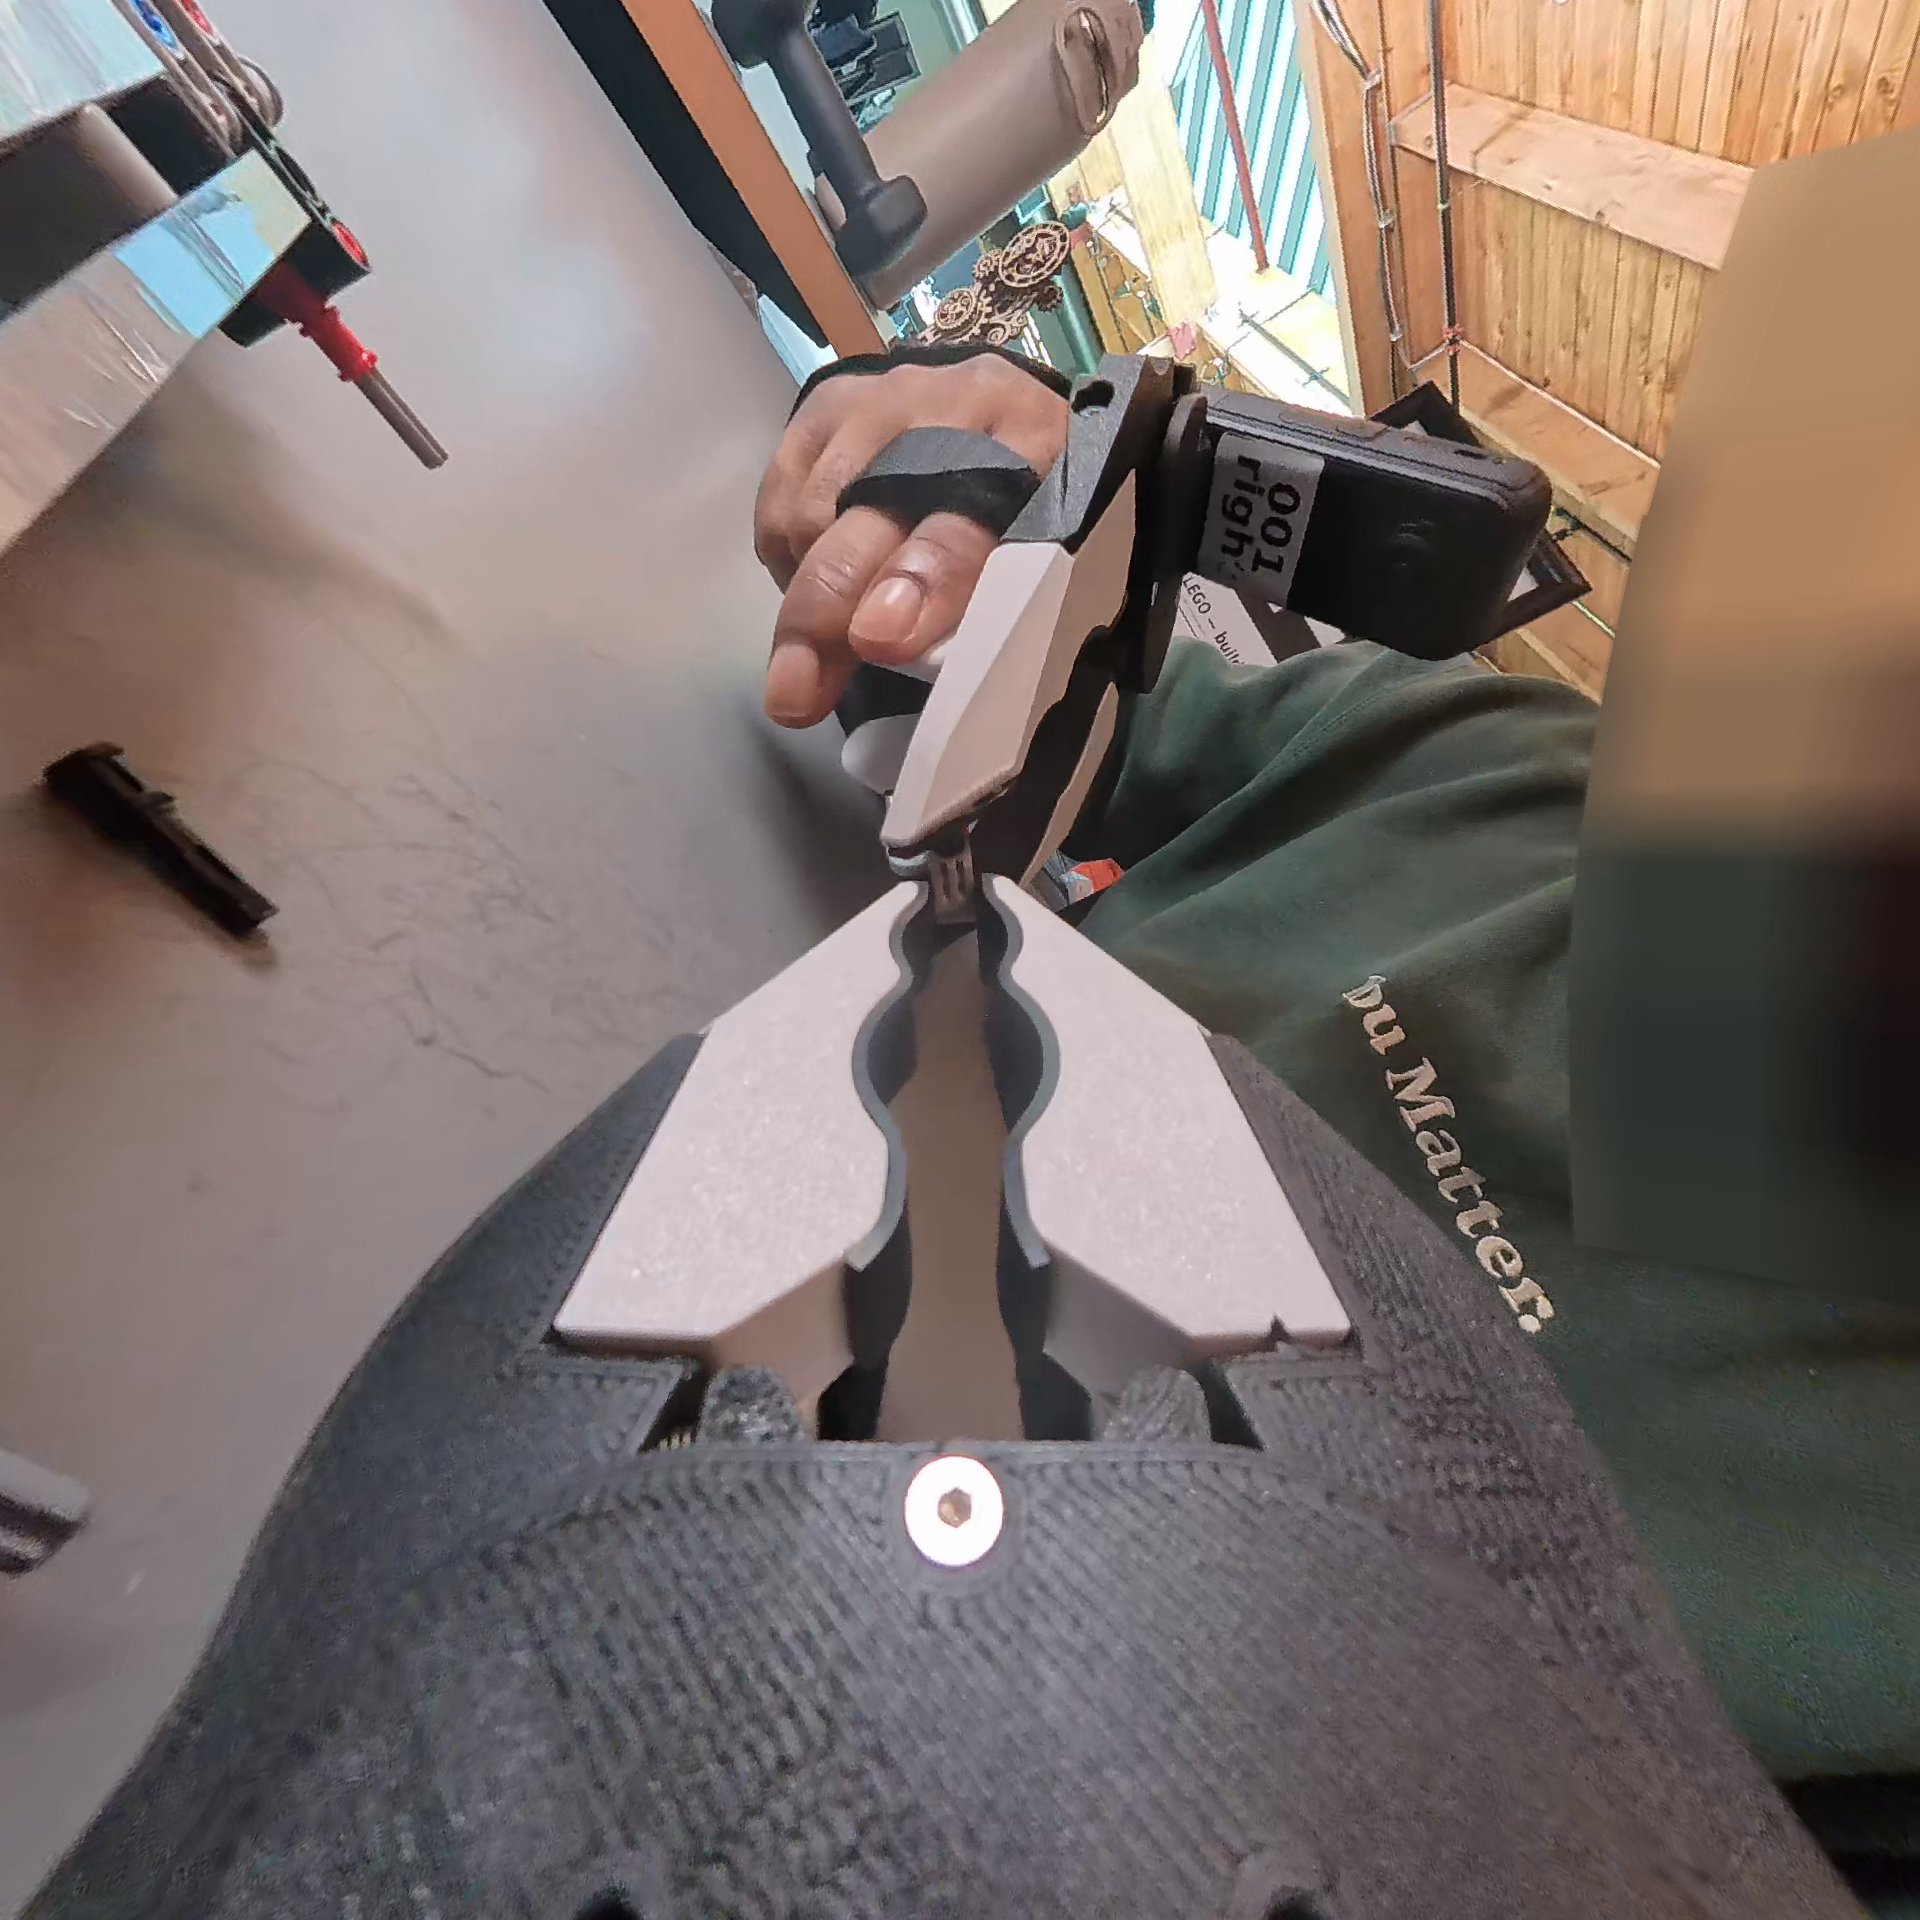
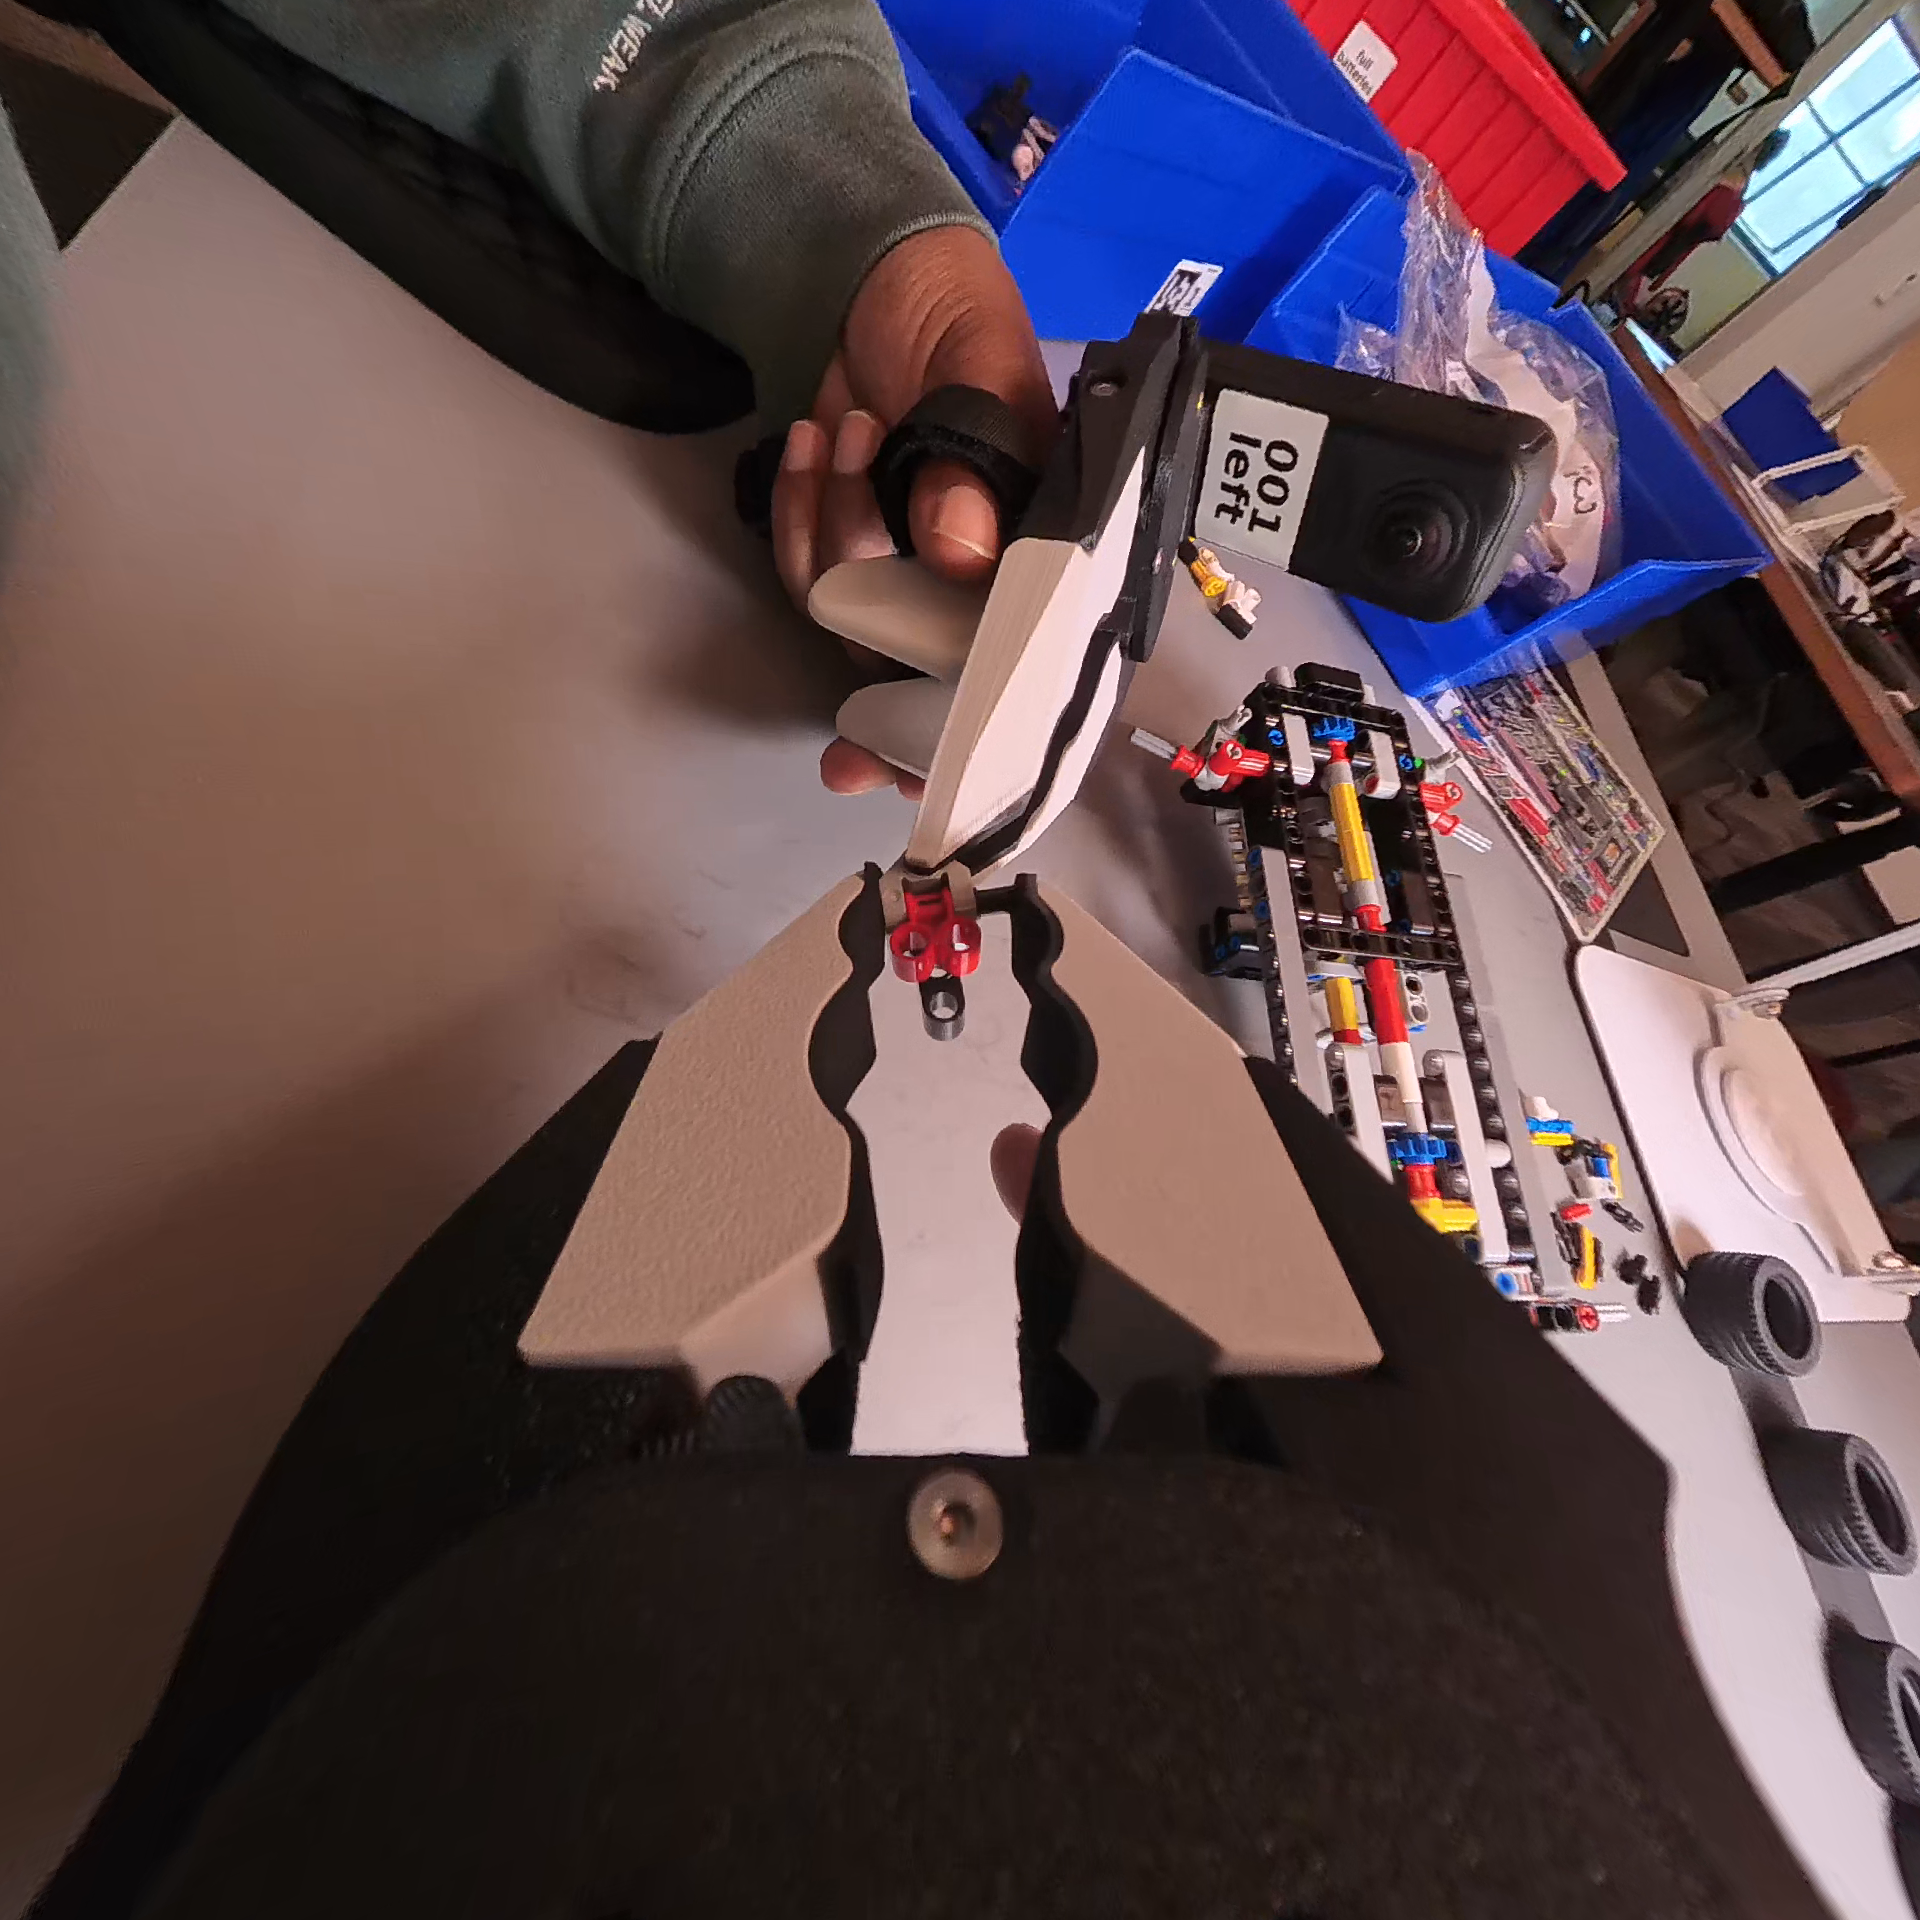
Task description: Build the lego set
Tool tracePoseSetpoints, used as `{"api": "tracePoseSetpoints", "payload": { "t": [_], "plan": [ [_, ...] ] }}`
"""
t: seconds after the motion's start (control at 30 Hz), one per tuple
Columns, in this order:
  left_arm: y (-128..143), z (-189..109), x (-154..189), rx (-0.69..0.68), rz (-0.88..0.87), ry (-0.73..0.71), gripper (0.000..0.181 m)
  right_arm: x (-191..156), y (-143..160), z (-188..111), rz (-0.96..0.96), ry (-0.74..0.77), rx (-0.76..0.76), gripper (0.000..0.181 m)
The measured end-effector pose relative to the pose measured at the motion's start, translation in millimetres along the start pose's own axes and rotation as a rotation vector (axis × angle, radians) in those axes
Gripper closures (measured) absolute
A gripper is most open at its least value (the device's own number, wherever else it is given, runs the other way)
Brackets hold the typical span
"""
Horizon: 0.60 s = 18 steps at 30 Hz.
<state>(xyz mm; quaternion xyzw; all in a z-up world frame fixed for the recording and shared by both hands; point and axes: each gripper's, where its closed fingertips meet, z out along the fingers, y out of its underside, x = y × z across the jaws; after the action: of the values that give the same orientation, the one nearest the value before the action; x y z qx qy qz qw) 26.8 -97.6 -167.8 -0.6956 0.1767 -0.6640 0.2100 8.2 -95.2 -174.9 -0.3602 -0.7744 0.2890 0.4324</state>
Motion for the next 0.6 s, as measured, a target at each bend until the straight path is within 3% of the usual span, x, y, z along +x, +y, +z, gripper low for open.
{"api": "tracePoseSetpoints", "payload": {
  "t": [0.4, 0.6],
  "plan": [
    [-15, -8, 1, 0.078, 0.03, -0.018, 0.176, 20, -3, -18, 0.098, 0.059, 0.091, 0.151],
    [0, -9, -40, -0.137, 0.489, -0.466, 0.175, 12, 29, -21, 0.15, -0.021, -0.03, 0.155]
  ]
}}
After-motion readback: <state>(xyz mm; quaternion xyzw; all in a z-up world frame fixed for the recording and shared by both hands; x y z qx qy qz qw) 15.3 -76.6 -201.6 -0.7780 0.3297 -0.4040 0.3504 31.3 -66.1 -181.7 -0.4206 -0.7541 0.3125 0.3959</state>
